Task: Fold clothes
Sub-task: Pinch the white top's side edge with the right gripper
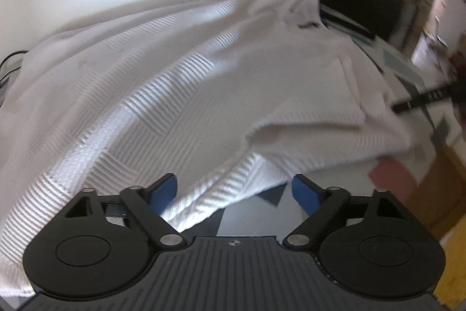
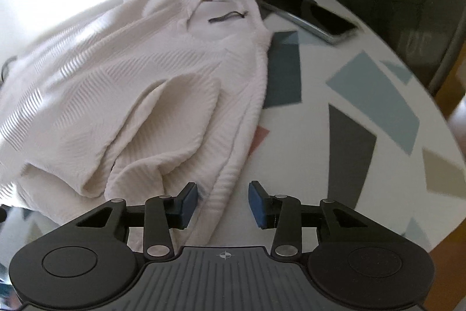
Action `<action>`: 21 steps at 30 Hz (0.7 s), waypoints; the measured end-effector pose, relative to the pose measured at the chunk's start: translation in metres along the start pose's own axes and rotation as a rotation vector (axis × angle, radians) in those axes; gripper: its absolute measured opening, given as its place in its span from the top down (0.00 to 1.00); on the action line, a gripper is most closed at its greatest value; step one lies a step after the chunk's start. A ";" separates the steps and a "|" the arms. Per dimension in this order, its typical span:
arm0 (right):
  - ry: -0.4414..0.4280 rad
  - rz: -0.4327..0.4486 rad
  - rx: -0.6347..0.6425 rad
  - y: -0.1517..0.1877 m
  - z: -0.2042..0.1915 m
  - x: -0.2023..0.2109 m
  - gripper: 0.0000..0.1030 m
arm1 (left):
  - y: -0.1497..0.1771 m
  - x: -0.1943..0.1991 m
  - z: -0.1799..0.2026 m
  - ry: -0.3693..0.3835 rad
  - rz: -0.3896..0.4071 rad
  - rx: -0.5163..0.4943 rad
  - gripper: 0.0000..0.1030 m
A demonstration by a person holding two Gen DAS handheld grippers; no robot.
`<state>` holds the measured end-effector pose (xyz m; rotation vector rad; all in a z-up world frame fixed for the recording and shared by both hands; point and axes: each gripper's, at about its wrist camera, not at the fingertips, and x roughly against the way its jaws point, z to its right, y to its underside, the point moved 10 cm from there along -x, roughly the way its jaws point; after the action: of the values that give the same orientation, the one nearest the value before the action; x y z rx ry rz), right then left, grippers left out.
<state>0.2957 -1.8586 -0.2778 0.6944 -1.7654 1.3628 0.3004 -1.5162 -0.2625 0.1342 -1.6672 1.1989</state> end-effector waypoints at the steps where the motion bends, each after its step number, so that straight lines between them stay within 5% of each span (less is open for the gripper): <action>1: 0.006 0.002 0.010 0.000 -0.003 0.000 0.79 | 0.003 -0.001 0.001 0.004 -0.007 -0.017 0.17; 4: -0.004 0.007 0.028 -0.001 -0.010 -0.001 0.94 | 0.007 -0.003 0.004 0.019 -0.011 -0.062 0.19; 13: 0.073 0.049 0.032 0.008 0.012 0.019 0.97 | -0.013 -0.012 0.027 0.240 0.015 0.001 0.20; 18: 0.113 0.045 0.011 0.019 0.031 0.024 0.97 | -0.016 -0.023 0.067 0.425 -0.042 -0.014 0.20; 21: 0.128 0.042 0.007 0.027 0.037 0.028 0.97 | -0.009 -0.029 0.086 0.463 -0.094 -0.085 0.20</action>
<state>0.2500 -1.8855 -0.2727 0.5638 -1.6832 1.4105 0.2619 -1.5980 -0.2761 -0.1107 -1.2870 0.9952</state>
